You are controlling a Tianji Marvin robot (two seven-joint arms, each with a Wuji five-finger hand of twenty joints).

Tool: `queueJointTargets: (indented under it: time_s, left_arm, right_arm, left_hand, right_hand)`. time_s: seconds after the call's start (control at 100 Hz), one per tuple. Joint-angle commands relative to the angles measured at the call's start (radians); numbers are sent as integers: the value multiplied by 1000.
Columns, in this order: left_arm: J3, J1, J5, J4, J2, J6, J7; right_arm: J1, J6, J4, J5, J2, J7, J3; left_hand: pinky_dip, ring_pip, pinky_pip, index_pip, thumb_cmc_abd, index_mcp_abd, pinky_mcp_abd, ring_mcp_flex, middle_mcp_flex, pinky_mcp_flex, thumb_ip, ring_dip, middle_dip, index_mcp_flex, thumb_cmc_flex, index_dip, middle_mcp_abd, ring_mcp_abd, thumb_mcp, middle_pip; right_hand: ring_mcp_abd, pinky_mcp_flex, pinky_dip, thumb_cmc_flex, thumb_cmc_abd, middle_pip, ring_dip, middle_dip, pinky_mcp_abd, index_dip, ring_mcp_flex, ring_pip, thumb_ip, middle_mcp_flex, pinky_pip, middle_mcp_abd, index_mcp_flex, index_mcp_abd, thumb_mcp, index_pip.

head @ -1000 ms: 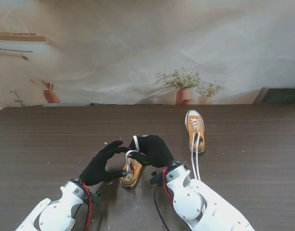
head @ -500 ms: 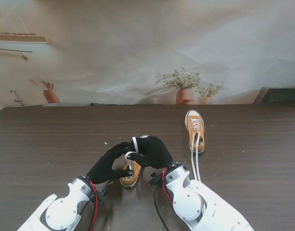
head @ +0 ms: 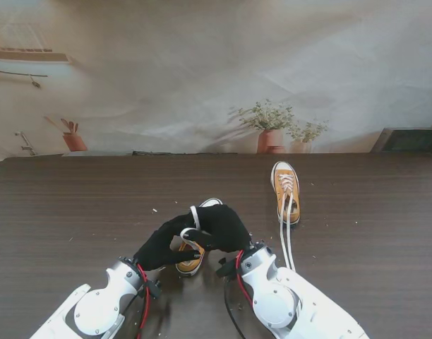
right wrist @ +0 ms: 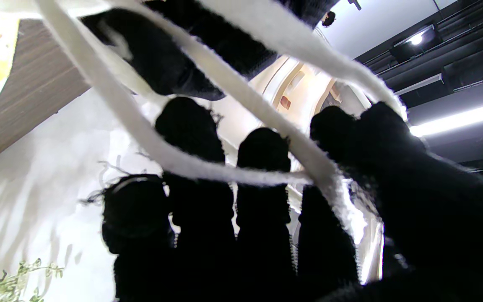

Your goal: Tie the shoelaces into a bow on the shoes

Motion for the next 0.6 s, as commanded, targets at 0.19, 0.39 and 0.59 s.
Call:
queueJointTargets:
  time_s: [0.19, 0.39, 0.59]
  left_arm:
    - [-15, 38, -17, -26, -17, 18, 33]
    - [-15, 61, -38, -49, -33, 73, 84]
    - [-5, 62, -39, -51, -45, 108, 126]
  right_arm:
    - [-2, 6, 17, 30, 3, 25, 16]
    - [3, 7, 9, 50, 3, 41, 19]
    - [-4, 2, -7, 37, 5, 40, 11]
  left_hand:
    - [-40, 40, 52, 354, 26, -140, 29, 63, 119, 8, -26, 22, 195, 38, 113, 200, 6, 15, -139, 168]
    - [-39, 42, 58, 373, 177, -152, 51, 86, 163, 11, 50, 20, 197, 74, 244, 283, 25, 39, -399, 169]
    - [-28, 46, 82, 328, 235, -122, 51, 106, 210, 13, 79, 24, 182, 205, 228, 280, 40, 52, -437, 150]
  right_hand:
    - [8, 3, -11, 28, 3, 2, 10, -9, 3, 1, 16, 9, 19, 14, 12, -11, -1, -71, 23, 33]
    - [8, -2, -11, 28, 3, 2, 10, -9, 6, 0, 15, 8, 19, 15, 9, -8, 0, -70, 22, 32]
    - [6, -3, -10, 27, 3, 2, 10, -9, 6, 0, 14, 7, 19, 15, 8, -10, 1, -70, 21, 31]
